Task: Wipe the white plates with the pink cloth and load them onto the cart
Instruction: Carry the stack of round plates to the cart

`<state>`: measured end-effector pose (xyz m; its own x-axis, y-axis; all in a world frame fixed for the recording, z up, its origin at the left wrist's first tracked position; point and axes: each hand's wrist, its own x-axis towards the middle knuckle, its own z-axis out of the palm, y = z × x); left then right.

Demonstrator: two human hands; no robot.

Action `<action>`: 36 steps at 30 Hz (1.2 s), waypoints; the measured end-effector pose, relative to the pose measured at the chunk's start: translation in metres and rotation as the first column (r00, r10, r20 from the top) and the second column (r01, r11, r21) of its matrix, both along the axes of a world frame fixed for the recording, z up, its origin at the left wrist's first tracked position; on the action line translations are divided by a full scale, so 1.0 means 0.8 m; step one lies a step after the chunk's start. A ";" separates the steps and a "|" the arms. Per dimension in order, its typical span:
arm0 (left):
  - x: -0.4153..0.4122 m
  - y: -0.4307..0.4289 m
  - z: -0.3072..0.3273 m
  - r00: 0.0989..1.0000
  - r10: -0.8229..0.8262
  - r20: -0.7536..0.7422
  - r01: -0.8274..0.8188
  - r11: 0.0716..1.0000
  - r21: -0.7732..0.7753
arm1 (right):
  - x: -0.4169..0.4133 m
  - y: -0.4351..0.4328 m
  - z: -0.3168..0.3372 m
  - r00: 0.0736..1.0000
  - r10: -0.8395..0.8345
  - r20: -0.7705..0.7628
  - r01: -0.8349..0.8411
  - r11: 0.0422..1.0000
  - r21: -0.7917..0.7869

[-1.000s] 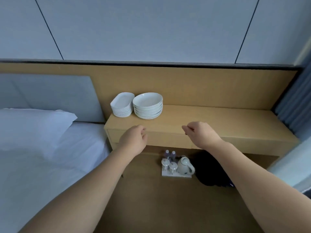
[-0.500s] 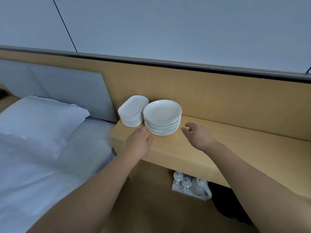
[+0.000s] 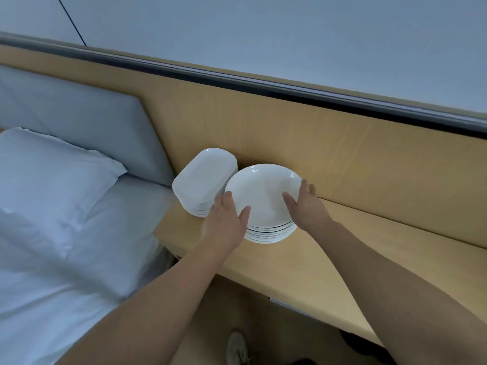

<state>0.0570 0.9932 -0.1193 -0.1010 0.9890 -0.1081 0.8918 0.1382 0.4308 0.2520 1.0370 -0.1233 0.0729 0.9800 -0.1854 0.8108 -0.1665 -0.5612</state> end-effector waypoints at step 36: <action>0.064 0.040 -0.029 0.600 0.567 0.565 -0.588 0.791 -0.170 | 0.022 0.064 -0.042 0.836 -0.113 -0.537 0.124 0.992 -0.015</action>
<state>0.1079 1.0254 -0.1428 -0.5831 0.7501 -0.3121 0.2201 0.5156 0.8281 0.2694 1.0881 -0.1567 0.0833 0.9741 -0.2104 0.3575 -0.2263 -0.9061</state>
